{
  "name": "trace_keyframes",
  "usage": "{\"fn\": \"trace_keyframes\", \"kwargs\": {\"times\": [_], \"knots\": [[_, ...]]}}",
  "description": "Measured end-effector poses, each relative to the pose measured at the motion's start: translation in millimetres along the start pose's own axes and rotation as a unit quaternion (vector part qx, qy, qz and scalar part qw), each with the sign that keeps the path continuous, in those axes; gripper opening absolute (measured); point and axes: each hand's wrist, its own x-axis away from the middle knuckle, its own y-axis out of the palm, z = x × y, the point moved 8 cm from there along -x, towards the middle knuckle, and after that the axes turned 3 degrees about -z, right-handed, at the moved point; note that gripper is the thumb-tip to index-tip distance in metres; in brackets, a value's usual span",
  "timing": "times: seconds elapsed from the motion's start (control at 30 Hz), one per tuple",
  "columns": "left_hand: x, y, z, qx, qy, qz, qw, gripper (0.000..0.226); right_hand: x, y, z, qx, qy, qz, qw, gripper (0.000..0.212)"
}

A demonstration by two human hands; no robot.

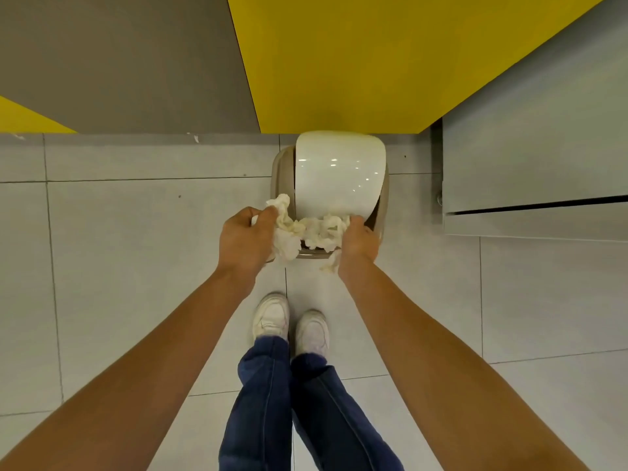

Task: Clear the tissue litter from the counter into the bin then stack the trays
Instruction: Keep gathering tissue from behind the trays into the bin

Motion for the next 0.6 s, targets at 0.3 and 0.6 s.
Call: {"fn": "trace_keyframes", "kwargs": {"times": [0.3, 0.6], "knots": [[-10, 8, -12, 0.014, -0.008, -0.006, 1.0, 0.023, -20, 33, 7, -0.124, 0.134, -0.097, 0.978, 0.041], [-6, 26, -19, -0.011, 0.001, -0.031, 0.999, 0.023, -28, 30, 14, -0.151, 0.143, -0.106, 0.972, 0.039]]}}
